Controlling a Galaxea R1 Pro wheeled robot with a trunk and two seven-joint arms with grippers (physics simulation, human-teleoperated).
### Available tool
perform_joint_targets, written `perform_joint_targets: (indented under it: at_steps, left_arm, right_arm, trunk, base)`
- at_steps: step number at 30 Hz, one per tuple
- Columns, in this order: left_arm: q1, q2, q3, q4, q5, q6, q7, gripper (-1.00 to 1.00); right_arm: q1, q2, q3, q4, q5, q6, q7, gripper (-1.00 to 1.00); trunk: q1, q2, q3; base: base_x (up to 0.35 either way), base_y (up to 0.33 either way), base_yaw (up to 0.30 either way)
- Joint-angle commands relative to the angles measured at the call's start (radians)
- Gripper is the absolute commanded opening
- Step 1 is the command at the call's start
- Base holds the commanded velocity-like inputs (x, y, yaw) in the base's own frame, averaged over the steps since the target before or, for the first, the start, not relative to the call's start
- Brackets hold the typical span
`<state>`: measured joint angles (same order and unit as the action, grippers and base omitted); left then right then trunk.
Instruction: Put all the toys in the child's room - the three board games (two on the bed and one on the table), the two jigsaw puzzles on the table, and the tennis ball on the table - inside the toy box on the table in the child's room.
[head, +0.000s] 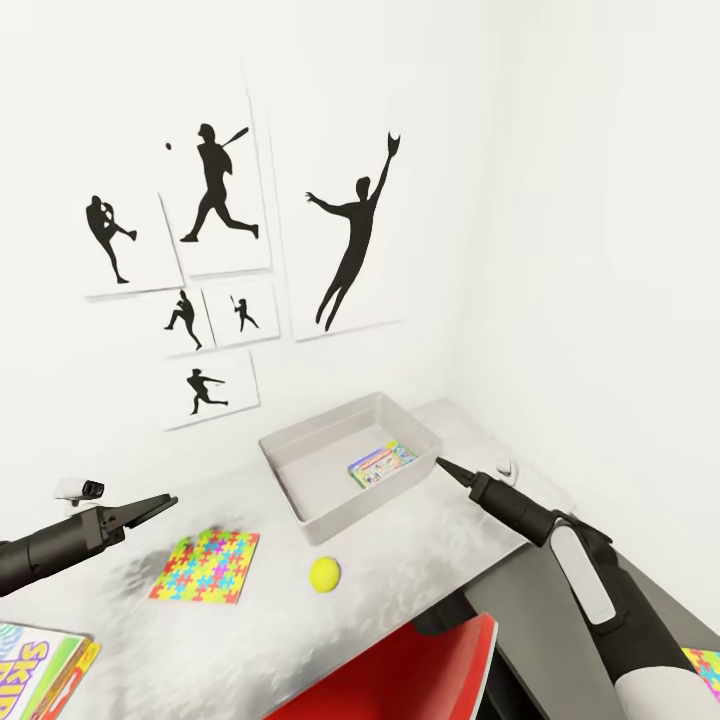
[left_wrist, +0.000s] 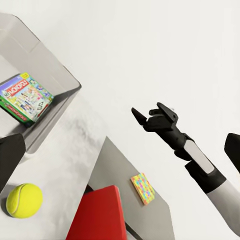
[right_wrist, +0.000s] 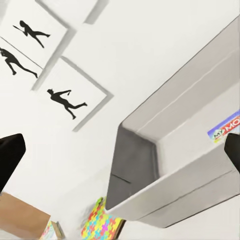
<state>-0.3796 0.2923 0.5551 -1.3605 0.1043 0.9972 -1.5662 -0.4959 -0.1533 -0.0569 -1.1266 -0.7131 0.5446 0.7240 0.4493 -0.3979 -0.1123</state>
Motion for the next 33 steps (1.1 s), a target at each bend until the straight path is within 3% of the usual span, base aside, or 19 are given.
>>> perform_joint_targets:
  at_steps: [1,15,22,33]
  left_arm:
    - [-0.001,0.000,0.000,0.000,-0.002,0.011,-0.005,1.00]
    - [0.019,0.002,0.002,0.000,-0.002,0.010,-0.005,1.00]
    - [0.052,0.001,0.004,0.008,-0.004,0.009,-0.005,1.00]
    - [0.082,-0.006,0.003,0.002,-0.002,-0.006,-0.005,1.00]
  right_arm:
    - [0.003,0.001,-0.001,0.000,-0.008,0.005,0.012,1.00]
    - [0.032,0.001,-0.003,0.003,-0.018,0.002,0.036,1.00]
    - [0.033,0.000,-0.042,0.010,-0.026,0.005,0.080,1.00]
    - [0.034,0.000,-0.070,0.017,-0.027,0.005,0.089,1.00]
  trunk:
    - [0.001,-0.002,0.000]
    - [0.001,-0.002,0.023]
    - [0.001,-0.002,0.034]
    - [0.001,-0.002,0.050]
  base:
    - [0.000,0.000,0.000]
    - [-0.071,0.000,0.000]
    - [-0.020,0.000,0.000]
    - [-0.112,0.081,0.000]
